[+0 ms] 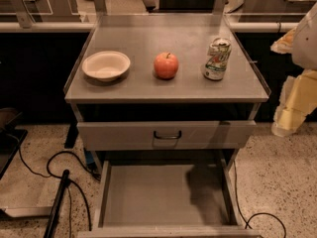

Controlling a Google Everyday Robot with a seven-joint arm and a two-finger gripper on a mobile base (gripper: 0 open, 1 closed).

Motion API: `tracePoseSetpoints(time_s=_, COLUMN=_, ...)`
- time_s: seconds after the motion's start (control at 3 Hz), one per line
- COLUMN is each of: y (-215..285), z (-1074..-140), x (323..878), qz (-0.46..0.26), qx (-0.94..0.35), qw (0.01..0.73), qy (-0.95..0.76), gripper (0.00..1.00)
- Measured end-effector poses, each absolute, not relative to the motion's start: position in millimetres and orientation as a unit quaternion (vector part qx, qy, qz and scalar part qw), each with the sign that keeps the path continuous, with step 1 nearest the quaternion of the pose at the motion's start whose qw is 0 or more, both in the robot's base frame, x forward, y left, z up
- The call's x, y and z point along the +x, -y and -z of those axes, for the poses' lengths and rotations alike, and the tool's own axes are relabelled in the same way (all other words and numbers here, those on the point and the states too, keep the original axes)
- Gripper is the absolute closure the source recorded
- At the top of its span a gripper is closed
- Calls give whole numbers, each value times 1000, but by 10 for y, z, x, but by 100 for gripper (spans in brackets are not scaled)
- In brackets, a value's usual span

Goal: Place 7up can into middle drawer

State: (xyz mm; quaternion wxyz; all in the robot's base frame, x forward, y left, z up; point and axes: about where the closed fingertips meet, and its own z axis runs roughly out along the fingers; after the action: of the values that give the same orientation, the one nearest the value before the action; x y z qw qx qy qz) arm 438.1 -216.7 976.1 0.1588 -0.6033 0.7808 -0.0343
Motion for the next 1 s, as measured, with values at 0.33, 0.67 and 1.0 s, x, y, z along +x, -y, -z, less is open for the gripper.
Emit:
tracePoseSetpoints(time_s=0.33, y=2165, z=-9768, x=4423, qz=37, qx=-604, qw=167, qy=-779, gripper=0)
tracePoseSetpoints(time_s=0.67, y=2230, z=-9701, x=4604, qz=25, qx=-584, qw=194, qy=-788, gripper=0)
tracePoseSetpoints(time_s=1.0, y=2349, z=-9529, x=4867, qz=9, qx=-563, qw=216, qy=-797, gripper=0)
